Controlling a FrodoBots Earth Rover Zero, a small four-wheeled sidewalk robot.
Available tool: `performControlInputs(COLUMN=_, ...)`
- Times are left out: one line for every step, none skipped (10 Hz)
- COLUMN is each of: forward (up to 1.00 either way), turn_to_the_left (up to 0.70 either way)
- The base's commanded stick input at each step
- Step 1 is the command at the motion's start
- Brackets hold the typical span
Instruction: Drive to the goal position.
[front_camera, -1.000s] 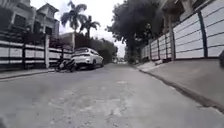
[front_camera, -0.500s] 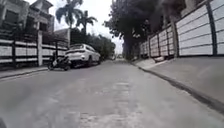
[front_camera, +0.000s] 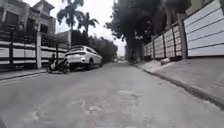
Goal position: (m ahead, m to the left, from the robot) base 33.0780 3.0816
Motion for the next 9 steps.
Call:
performControlInputs(forward=1.00, turn_to_the_left=0.00)
performControlInputs(forward=1.00, turn_to_the_left=0.00)
performControlInputs(forward=1.00, turn_to_the_left=0.00)
performControlInputs(forward=1.00, turn_to_the_left=0.00)
performControlInputs(forward=1.00, turn_to_the_left=0.00)
performControlInputs(forward=1.00, turn_to_the_left=0.00)
performControlInputs(forward=1.00, turn_to_the_left=0.00)
performControlInputs(forward=1.00, turn_to_the_left=-0.03)
performControlInputs(forward=1.00, turn_to_the_left=-0.20)
